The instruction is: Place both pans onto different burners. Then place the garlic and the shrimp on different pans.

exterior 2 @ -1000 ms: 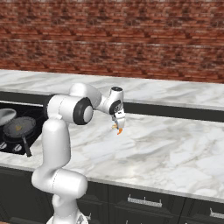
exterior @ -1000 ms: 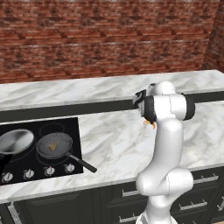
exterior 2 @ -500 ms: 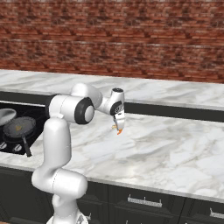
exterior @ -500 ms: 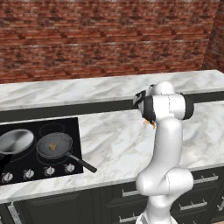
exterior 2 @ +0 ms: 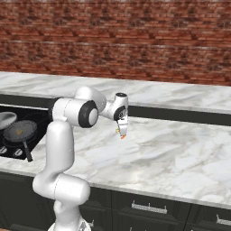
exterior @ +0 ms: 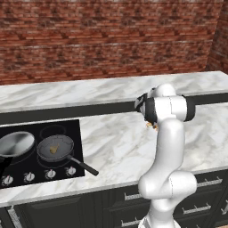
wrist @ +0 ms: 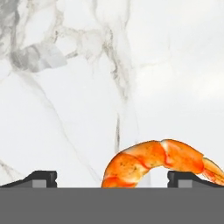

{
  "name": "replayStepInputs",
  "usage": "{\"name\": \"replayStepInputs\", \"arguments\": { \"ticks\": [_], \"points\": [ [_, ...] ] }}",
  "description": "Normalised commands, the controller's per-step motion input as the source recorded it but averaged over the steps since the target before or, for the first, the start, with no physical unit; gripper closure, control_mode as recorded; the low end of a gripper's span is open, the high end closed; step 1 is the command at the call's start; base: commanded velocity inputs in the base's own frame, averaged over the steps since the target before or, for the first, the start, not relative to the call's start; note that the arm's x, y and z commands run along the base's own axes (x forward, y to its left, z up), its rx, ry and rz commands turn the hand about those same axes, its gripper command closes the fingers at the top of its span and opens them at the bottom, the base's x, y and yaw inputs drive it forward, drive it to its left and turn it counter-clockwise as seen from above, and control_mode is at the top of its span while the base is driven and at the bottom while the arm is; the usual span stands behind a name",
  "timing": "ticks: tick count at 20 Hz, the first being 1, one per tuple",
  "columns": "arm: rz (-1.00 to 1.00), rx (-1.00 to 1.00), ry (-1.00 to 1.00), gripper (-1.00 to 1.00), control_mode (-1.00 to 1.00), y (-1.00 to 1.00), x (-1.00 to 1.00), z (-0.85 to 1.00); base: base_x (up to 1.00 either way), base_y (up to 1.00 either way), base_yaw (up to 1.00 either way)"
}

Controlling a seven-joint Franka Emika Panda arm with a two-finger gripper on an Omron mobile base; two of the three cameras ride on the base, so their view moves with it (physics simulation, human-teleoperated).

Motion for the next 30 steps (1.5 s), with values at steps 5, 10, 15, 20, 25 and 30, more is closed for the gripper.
{"name": "replayStepInputs", "arguments": {
  "ticks": [5, 10, 15, 20, 25, 30],
  "points": [
    [-0.03, 0.00, 0.00, -1.00, -1.00, -0.01, 0.11, -0.14, 0.00, 0.00, 0.00],
    [-0.01, 0.00, 0.03, -1.00, -1.00, -0.01, 0.02, -0.18, 0.00, 0.00, 0.00],
    [-0.01, 0.00, 0.05, 1.00, -1.00, 0.00, 0.00, -0.31, 0.00, 0.00, 0.00],
    [0.00, 0.00, 0.00, 1.00, -1.00, 0.00, 0.00, -0.32, 0.00, 0.00, 0.00],
    [0.00, 0.00, 0.00, 1.00, -1.00, 0.00, 0.00, -0.27, 0.00, 0.00, 0.00],
    [-0.01, 0.00, -0.01, 1.00, -1.00, -0.04, -0.03, 0.04, 0.00, 0.00, 0.00]
  ]
}}
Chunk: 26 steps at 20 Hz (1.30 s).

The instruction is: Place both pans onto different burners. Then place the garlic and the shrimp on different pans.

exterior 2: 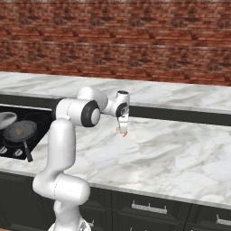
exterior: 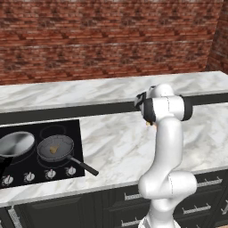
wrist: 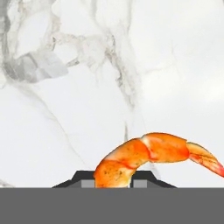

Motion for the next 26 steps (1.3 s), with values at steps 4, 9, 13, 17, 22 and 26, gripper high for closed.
{"name": "replayStepInputs", "arguments": {
  "ticks": [4, 9, 13, 17, 22, 26],
  "points": [
    [-0.02, 0.00, 0.00, 1.00, -1.00, -0.02, -0.22, 0.24, 0.00, 0.00, 0.00],
    [-0.04, 0.00, 0.00, 1.00, -1.00, -0.01, -0.30, 0.39, 0.00, 0.00, 0.00],
    [-0.03, 0.00, 0.00, 1.00, -1.00, 0.00, -0.53, 0.41, 0.00, 0.00, 0.00],
    [0.00, 0.00, 0.00, 1.00, -1.00, 0.00, -0.55, 0.32, 0.00, 0.00, 0.00],
    [0.00, 0.00, 0.00, 1.00, -1.00, 0.01, -0.53, 0.30, 0.00, 0.00, 0.00],
    [0.00, 0.00, 0.00, 1.00, -1.00, 0.07, -0.34, 0.16, 0.00, 0.00, 0.00]
  ]
}}
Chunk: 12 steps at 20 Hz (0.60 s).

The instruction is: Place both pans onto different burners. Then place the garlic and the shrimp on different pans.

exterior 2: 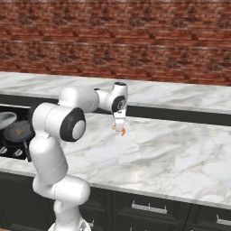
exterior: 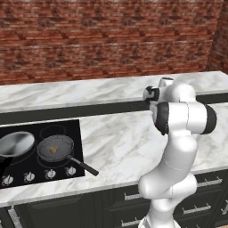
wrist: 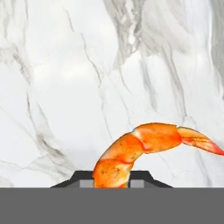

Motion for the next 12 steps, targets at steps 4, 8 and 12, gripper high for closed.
{"name": "replayStepInputs", "arguments": {
  "ticks": [4, 8, 12],
  "points": [
    [0.00, 0.00, 0.00, 1.00, -1.00, 0.09, -0.37, 0.10, 0.00, 0.00, 0.00],
    [0.00, 0.00, 0.00, 1.00, -1.00, 0.09, -0.40, 0.15, 0.00, 0.00, 0.00],
    [0.00, 0.00, 0.00, 1.00, -1.00, 0.23, -0.34, 0.14, 0.00, 0.00, 0.00]
  ]
}}
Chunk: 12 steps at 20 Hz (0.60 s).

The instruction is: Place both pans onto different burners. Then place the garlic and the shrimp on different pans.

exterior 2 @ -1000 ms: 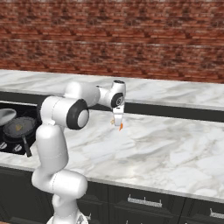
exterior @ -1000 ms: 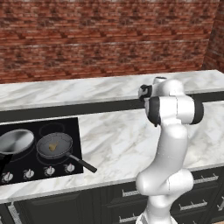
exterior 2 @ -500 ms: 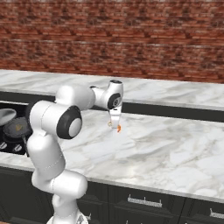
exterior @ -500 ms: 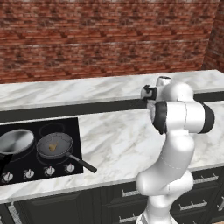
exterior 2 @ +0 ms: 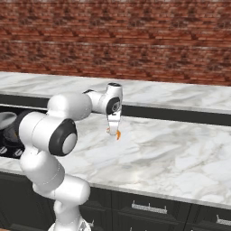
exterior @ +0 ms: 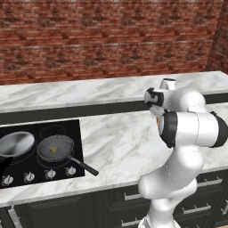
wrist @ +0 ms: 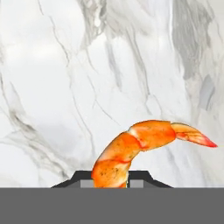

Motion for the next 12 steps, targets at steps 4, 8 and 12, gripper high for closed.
{"name": "replayStepInputs", "arguments": {
  "ticks": [4, 8, 12],
  "points": [
    [0.00, 0.00, 0.00, 1.00, -1.00, 0.36, -0.36, 0.09, 0.00, 0.00, 0.00],
    [0.00, 0.00, 0.00, 1.00, 1.00, 0.09, -0.08, 0.02, -0.19, 0.34, 0.00],
    [0.00, 0.00, 0.00, 1.00, 1.00, 0.00, 0.00, 0.00, -0.17, 0.66, -0.03]
  ]
}}
